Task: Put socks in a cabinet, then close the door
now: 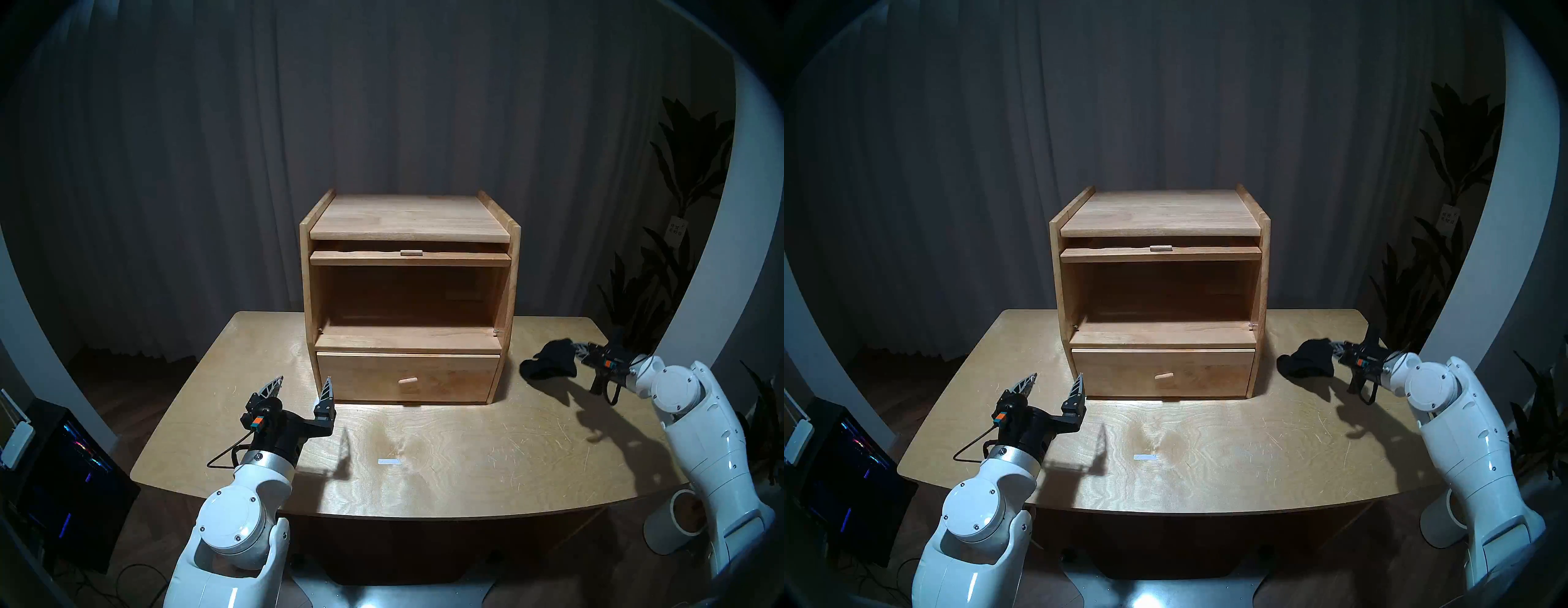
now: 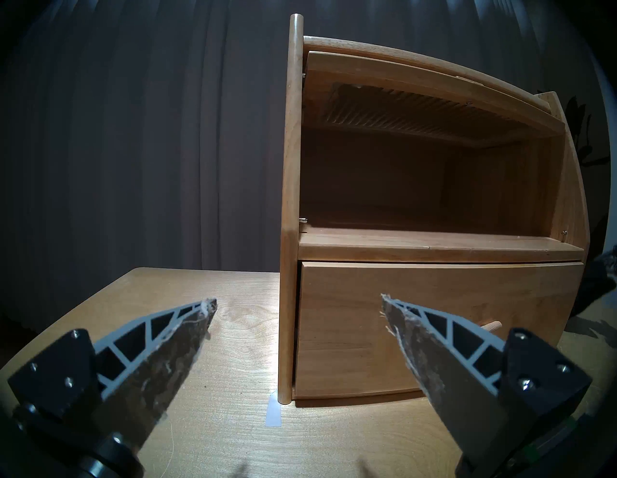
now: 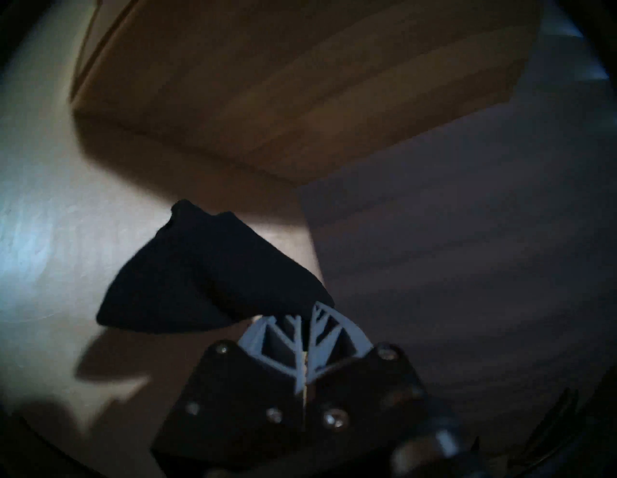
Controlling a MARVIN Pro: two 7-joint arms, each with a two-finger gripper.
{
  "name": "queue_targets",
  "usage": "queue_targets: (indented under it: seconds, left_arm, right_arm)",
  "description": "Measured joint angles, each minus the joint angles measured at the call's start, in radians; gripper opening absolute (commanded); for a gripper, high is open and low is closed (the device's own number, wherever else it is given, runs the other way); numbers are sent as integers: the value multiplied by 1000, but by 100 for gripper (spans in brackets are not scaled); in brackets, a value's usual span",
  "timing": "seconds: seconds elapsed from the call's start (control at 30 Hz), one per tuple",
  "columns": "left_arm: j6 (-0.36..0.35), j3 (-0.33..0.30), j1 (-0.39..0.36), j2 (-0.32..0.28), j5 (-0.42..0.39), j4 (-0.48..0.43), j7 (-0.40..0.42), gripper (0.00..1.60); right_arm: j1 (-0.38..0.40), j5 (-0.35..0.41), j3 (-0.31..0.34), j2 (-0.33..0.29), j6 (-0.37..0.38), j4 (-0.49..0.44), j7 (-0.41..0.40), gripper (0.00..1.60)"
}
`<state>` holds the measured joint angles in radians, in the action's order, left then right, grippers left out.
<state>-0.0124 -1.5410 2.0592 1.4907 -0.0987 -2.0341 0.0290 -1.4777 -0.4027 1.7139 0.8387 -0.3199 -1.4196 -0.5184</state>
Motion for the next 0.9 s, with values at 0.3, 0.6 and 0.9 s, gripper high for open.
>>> queue_targets:
  seconds: [0.3, 0.6, 0.9]
  left_arm:
    - [0, 2, 0, -1, 0, 2, -3, 160]
    - [0, 3, -1, -3, 0, 5, -7, 160]
    - [0, 4, -1, -4, 0, 10, -11, 160]
  right_arm:
    - [-5, 192, 104, 50, -60, -116, 29, 0]
    - [-51, 391, 114, 150, -110, -240, 38, 0]
    - [-99, 551, 77, 228, -137, -349, 38, 0]
